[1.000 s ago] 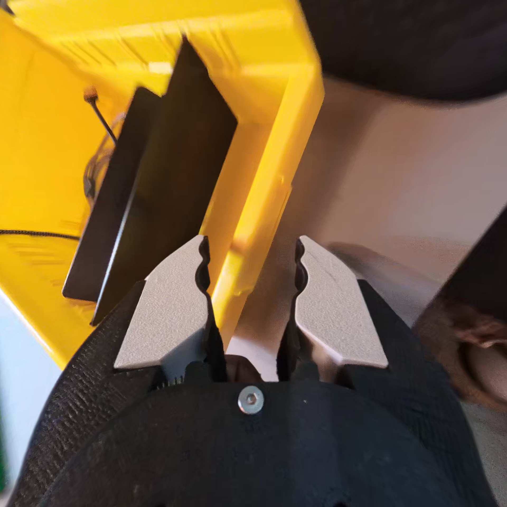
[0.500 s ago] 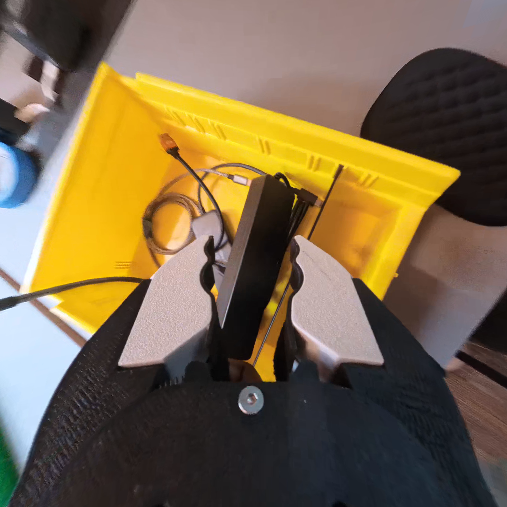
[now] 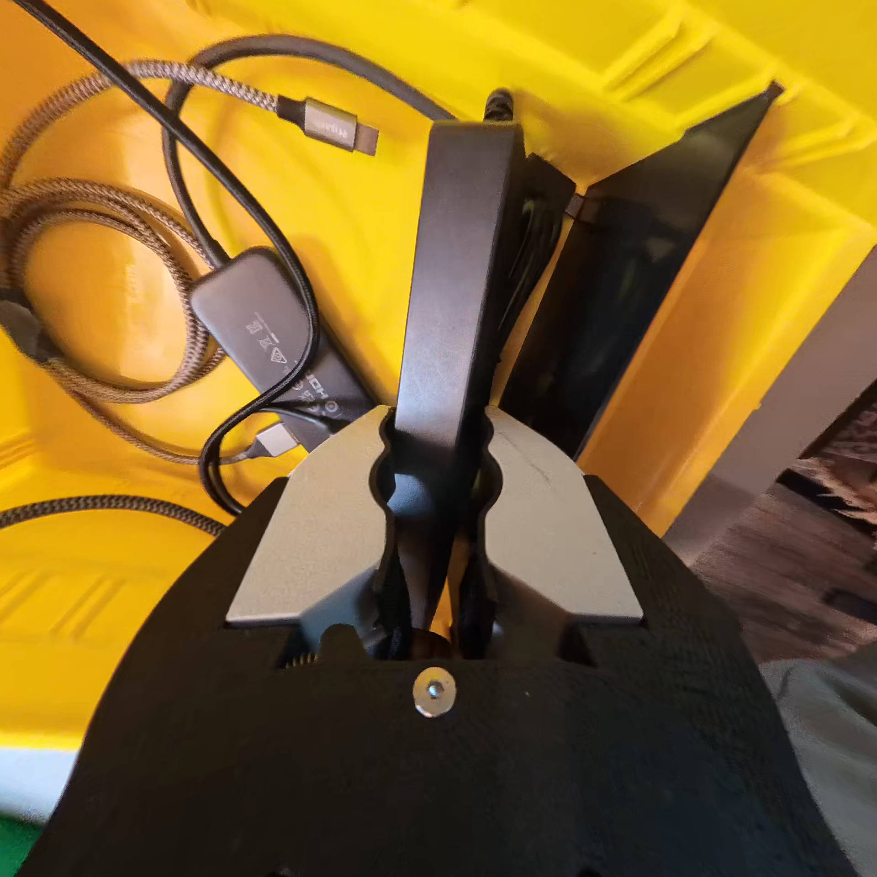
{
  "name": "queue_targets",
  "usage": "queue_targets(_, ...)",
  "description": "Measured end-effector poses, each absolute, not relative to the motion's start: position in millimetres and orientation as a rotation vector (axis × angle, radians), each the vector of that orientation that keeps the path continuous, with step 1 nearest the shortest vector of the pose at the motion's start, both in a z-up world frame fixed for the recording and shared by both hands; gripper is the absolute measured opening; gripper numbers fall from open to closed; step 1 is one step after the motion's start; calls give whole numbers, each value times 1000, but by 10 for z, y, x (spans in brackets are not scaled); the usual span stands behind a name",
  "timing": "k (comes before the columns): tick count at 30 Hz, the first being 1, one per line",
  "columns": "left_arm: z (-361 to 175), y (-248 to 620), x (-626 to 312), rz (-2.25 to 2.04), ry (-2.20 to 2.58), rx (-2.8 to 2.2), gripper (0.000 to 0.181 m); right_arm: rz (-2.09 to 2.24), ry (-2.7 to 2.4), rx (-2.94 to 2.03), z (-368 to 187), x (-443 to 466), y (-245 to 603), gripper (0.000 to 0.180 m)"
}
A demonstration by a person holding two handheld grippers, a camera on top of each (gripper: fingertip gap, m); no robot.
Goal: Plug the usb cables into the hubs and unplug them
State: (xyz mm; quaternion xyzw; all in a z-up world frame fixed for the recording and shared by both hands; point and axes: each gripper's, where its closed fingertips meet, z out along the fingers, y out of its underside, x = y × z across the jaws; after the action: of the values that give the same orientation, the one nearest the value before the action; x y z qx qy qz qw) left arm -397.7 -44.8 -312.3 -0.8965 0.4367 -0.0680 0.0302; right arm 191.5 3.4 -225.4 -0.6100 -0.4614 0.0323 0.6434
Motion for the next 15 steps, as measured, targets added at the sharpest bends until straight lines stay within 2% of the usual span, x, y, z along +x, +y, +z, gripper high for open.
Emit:
queue_targets(5, -2895, -382, -4016, 0, 1329, -2597, 29, 56, -1046, -1389, -2265, 1922, 44, 55)
queue_targets(15, -2083, -292, -4032, 528, 1153, -2138, 27, 48, -1047, -1355, -2189, 1875, 19, 53)
